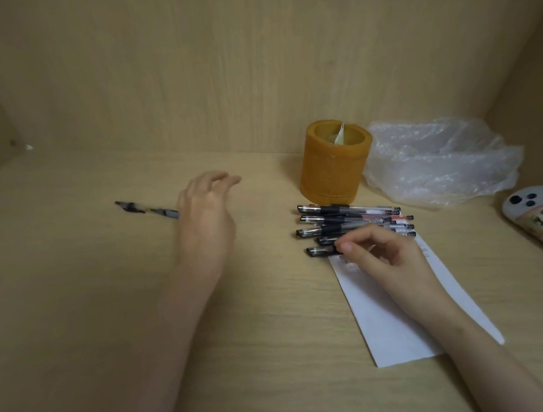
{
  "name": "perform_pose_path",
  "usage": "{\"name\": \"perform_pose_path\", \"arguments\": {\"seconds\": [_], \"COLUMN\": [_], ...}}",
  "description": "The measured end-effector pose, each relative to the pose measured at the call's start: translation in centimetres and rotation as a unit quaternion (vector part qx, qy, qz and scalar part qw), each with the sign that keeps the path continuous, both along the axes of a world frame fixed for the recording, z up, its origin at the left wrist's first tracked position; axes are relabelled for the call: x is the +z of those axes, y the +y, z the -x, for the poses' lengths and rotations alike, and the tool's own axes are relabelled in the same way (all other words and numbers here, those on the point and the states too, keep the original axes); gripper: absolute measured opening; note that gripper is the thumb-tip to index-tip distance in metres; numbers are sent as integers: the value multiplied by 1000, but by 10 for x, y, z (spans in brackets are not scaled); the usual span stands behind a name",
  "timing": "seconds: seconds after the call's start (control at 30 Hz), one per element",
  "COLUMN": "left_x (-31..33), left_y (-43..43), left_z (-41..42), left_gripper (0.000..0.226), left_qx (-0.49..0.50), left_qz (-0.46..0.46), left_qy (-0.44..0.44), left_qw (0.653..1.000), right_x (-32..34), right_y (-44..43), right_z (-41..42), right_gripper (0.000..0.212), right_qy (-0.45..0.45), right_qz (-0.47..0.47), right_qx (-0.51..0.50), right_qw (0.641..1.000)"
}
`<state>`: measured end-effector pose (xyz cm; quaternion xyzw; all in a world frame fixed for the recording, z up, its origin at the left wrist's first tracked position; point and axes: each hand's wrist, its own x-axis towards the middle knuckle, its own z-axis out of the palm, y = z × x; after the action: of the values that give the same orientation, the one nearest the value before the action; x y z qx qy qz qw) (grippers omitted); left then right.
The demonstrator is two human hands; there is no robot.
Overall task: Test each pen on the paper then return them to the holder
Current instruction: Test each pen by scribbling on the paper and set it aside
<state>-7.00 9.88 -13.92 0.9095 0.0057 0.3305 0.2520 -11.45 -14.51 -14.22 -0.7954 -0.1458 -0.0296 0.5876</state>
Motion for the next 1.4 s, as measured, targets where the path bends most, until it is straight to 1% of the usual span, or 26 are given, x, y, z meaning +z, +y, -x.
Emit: {"name": "perform_pose_path", "arguments": {"seconds": [0.07, 0.13, 0.2, 0.23, 0.37, 0.5, 0.57, 0.63, 0.67, 0.73, 0.8, 0.87, 0.93, 0.97, 1.03, 1.13, 1.2, 1.23, 1.27, 1.33, 1.4], "left_x": [-6, -14, -21, -23, -26, -23, -15, -4, 3, 12, 16, 17, 18, 18, 18, 15, 17, 18, 18, 17, 14], "left_y": [26, 41, 44, 45, 48, 41, 29, 12, 2, -18, -34, -43, -50, -53, -57, -61, -61, -60, -60, -59, -62], "left_z": [-4, -6, -8, -9, -12, -12, -11, -5, 0, 11, 20, 25, 27, 27, 28, 27, 28, 29, 29, 30, 32], "left_gripper": [63, 57, 53, 52, 43, 17, 14, 17, 21, 35, 48, 52, 47, 43, 33, 20, 20, 21, 22, 24, 28], "left_qx": [58, 114, 134, 129, 125, 97, 36, -62, -114, -202, -249, -268, -273, -275, -297, -342, -340, -334, -327, -321, -332], "left_qz": [-28, -35, -27, -25, -16, -16, 0, 44, 80, 141, 157, 186, 249, 296, 383, 461, 491, 495, 484, 422, 358], "left_qy": [29, 107, 185, 194, 135, 89, 30, -34, -45, -38, -40, -65, -74, -56, -2, 50, 57, 59, 64, 89, 130], "left_qw": [998, 987, 973, 972, 983, 991, 999, 997, 989, 968, 955, 943, 926, 913, 875, 817, 800, 800, 809, 844, 863], "right_x": [0, -1, -1, -1, -1, -2, -1, -1, -1, -2, -1, 0, -1, -1, -1, 2, 2, 2, 2, 2, 3], "right_y": [0, -1, -1, -1, -1, -1, -1, -1, -1, -2, -2, -2, -1, -1, -1, 0, 0, -2, -5, -12, -16], "right_z": [1, 1, 0, 1, 1, 1, 1, 1, 0, 0, 0, 0, -1, -1, 0, 2, -2, -5, -8, -12, -14], "right_gripper": [7, 7, 8, 8, 9, 9, 9, 10, 10, 10, 12, 14, 16, 19, 25, 30, 31, 29, 27, 29, 23], "right_qy": [-10, -12, -9, -6, 3, 4, 7, 10, 11, 11, 8, 7, 9, 10, 11, 29, 18, 9, 4, 13, 37], "right_qz": [7, 7, 8, 8, 19, 21, 8, -7, -16, -35, -48, -56, -61, -64, -76, -150, -189, -206, -227, -275, -329], "right_qx": [3, 7, 9, 10, 8, 6, 1, -5, -7, -8, -11, -8, 4, 15, 45, 86, 80, 69, 59, 48, 37], "right_qw": [1000, 1000, 1000, 1000, 1000, 1000, 1000, 1000, 1000, 999, 999, 998, 998, 998, 996, 985, 979, 976, 972, 960, 943]}}
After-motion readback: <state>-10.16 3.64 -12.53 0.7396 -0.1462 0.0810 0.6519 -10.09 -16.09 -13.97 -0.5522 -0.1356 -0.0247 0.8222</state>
